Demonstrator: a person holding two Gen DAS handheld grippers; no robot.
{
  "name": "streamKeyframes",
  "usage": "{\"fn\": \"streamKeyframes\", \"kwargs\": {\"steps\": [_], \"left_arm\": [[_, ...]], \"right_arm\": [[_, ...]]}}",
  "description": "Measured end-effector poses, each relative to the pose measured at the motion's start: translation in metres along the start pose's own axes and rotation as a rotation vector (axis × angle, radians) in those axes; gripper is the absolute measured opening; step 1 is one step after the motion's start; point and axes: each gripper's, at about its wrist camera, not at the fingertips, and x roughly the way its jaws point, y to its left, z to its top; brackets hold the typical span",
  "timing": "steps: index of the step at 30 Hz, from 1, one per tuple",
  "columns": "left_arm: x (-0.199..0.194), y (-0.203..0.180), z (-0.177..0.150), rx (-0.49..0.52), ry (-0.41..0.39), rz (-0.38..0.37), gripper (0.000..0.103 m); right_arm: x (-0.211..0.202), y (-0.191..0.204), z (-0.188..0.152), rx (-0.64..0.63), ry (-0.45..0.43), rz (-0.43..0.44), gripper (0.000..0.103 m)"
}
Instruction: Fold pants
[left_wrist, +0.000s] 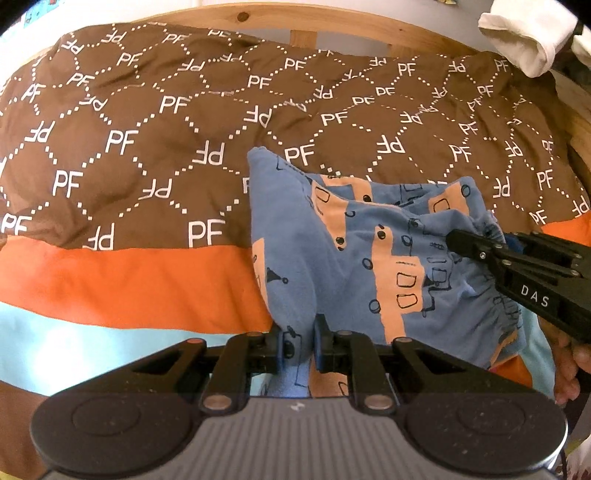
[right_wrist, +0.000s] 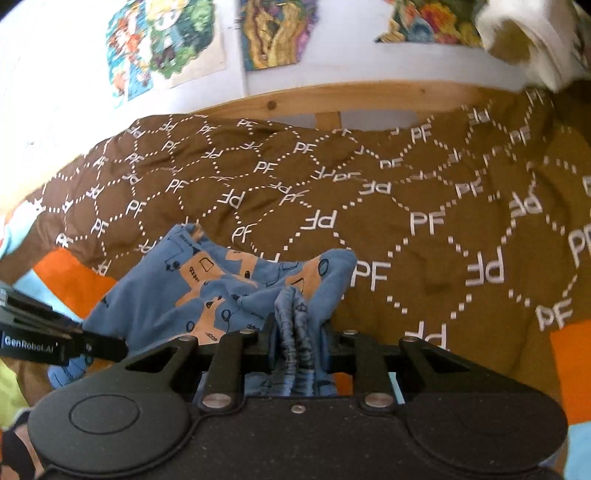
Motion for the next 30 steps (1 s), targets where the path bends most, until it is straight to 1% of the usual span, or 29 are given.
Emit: {"fn": "streamKeyframes", "kwargs": {"steps": [4, 10, 13, 16, 21, 30], "left_arm": [[-0.005, -0.002, 0.0, 0.014, -0.013, -0.002, 0.016], [-0.009, -0.002, 0.0, 0.025, -0.026, -0.011, 0.016], [-0.009, 0.001, 0.0, 0.017, -0.027, -0.026, 0.016], [-0.007, 0.004, 0.002, 0.009, -0.026, -0.043, 0.016], [-0.006, 0.009, 0.011, -0.005, -0.04, -0.081, 0.015], [-0.016, 0.01, 0.029, 0.001, -0.09, -0.113, 0.015]], "right_arm": [[-0.006, 0.006, 0.0, -0.049, -0.026, -0.015, 0.021], [-0.008, 0.009, 0.0, -0.07, -0.045, -0.024, 0.021], [-0.01, 0.01, -0.001, -0.077, -0.06, -0.024, 0.021], [-0.013, 0.014, 0.0, -0.112, -0.079, -0.032, 0.021], [-0.018, 0.02, 0.01, -0.163, -0.127, -0.046, 0.02], [-0.023, 0.02, 0.027, -0.172, -0.174, -0.072, 0.02]]}}
